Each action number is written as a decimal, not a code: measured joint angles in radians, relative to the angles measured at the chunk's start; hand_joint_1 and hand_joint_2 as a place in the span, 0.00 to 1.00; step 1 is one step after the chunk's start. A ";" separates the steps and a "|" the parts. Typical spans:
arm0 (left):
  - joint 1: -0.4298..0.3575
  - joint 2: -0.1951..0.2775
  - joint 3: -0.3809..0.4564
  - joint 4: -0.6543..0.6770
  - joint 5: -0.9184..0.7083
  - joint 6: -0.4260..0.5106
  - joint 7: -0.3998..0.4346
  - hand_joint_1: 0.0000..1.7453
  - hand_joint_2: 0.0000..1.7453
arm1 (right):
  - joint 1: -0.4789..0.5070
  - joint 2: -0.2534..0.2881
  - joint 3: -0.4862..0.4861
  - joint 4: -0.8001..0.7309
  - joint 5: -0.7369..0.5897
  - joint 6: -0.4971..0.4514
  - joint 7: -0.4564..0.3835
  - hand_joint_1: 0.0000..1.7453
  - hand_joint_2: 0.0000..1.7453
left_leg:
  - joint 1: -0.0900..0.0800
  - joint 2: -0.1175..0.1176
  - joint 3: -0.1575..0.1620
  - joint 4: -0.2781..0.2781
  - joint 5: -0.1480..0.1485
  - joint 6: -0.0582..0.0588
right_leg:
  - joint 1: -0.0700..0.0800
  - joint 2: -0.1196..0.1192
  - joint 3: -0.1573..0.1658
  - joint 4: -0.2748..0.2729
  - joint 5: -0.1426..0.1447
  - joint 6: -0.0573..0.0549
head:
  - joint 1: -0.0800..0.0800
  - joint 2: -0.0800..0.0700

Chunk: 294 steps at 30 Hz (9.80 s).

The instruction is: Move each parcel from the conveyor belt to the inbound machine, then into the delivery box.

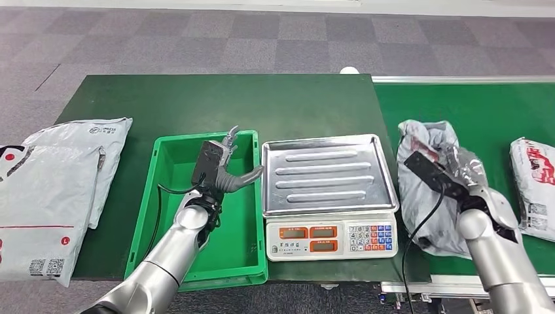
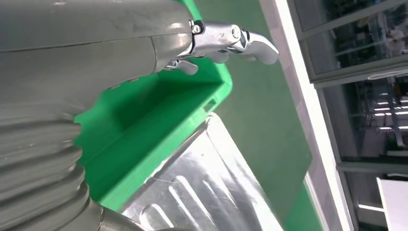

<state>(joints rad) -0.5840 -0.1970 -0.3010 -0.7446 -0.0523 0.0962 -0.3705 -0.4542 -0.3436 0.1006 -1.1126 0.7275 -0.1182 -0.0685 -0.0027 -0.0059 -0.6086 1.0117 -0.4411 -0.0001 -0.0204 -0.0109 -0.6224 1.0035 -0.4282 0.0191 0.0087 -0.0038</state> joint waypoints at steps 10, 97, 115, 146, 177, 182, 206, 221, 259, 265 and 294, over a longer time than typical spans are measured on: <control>-0.036 -0.009 0.002 0.028 -0.001 0.000 -0.024 0.00 1.00 | -0.181 -0.014 -0.027 0.027 -0.046 0.007 -0.030 1.00 1.00 | -0.001 0.000 0.000 0.001 0.000 0.000 | -0.001 0.000 0.000 0.000 0.001 0.000 | 0.000 0.000; -0.186 -0.060 -0.165 0.064 0.018 0.005 0.014 0.00 1.00 | -0.289 0.210 0.084 0.382 -0.844 0.110 -0.404 0.00 1.00 | 0.000 -0.001 0.000 0.002 0.000 0.000 | 0.000 0.000 0.000 0.000 0.001 0.000 | 0.000 0.000; -0.260 -0.143 -0.440 0.178 -0.284 0.003 0.097 0.00 1.00 | -0.088 0.124 -0.034 0.183 -0.743 -0.102 -0.343 0.00 1.00 | -0.001 -0.001 0.000 0.002 -0.004 0.002 | 0.000 0.000 0.001 -0.001 -0.001 0.001 | 0.000 0.000; -0.290 -0.161 -1.014 0.204 -0.637 -0.035 0.451 1.00 1.00 | 0.210 0.243 -0.014 -0.390 -0.749 0.183 -0.325 0.00 1.00 | 0.000 -0.001 0.000 0.002 -0.004 0.002 | 0.000 0.000 0.002 -0.001 -0.003 0.002 | 0.000 0.000; -0.235 -0.087 -0.516 0.229 -0.046 0.104 0.072 0.00 1.00 | 0.307 0.122 -0.026 -0.464 -0.244 -0.047 -0.119 0.00 1.00 | 0.000 0.001 0.001 0.002 -0.004 0.001 | 0.000 0.001 0.002 0.000 -0.003 0.002 | 0.000 0.000; -0.253 -0.081 -0.485 0.242 -0.270 0.161 0.104 0.00 1.00 | 0.313 0.116 -0.039 -0.460 -0.297 -0.035 -0.118 0.00 1.00 | 0.000 0.000 0.001 0.002 -0.004 0.001 | 0.000 0.001 0.002 0.000 -0.003 0.002 | 0.000 0.000; -0.321 -0.160 -0.892 0.338 -1.007 0.061 0.355 0.00 1.00 | 0.323 0.125 -0.051 -0.472 -0.375 0.052 -0.191 0.00 1.00 | 0.000 0.001 0.001 0.002 -0.005 0.002 | 0.000 0.001 0.002 -0.001 -0.003 0.002 | 0.000 0.000; -0.410 -0.160 -0.934 0.325 -0.665 -0.299 0.051 1.00 1.00 | 0.231 0.117 -0.033 -0.387 -0.437 0.131 -0.248 0.00 1.00 | 0.000 -0.001 0.008 0.002 -0.007 0.003 | 0.000 -0.001 0.011 -0.001 -0.005 0.002 | 0.000 0.000; -0.389 0.001 -0.477 -0.129 -1.078 0.178 0.375 1.00 1.00 | 0.331 0.132 -0.075 -0.442 -0.404 0.042 -0.190 0.00 1.00 | 0.000 -0.001 0.005 0.001 -0.007 0.002 | 0.000 -0.001 0.007 0.000 -0.006 0.002 | 0.000 0.000; -0.361 0.066 -0.443 -0.196 -1.219 0.098 0.459 1.00 1.00 | 0.390 0.139 -0.118 -0.489 -0.395 0.050 -0.192 0.00 1.00 | 0.000 -0.001 0.006 0.001 -0.007 0.002 | 0.000 0.000 0.007 0.000 -0.006 0.002 | 0.000 0.000; 0.393 0.552 -0.091 -0.913 -1.475 -0.153 0.582 0.00 1.00 | 0.572 0.254 -0.317 -0.701 -0.304 0.110 -0.184 0.00 1.00 | 0.003 0.005 0.009 -0.002 -0.014 -0.004 | 0.002 0.006 0.006 0.000 -0.013 -0.003 | 0.000 0.000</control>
<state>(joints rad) -0.1909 0.3549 -0.3921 -1.6572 -1.5273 -0.0569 0.2112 0.1177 -0.0898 -0.2163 -1.8137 0.4238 -0.0080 -0.2523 0.0000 -0.0008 -0.5995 1.0101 -0.4549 -0.0041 -0.0180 -0.0052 -0.6159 1.0031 -0.4417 0.0163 0.0086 -0.0038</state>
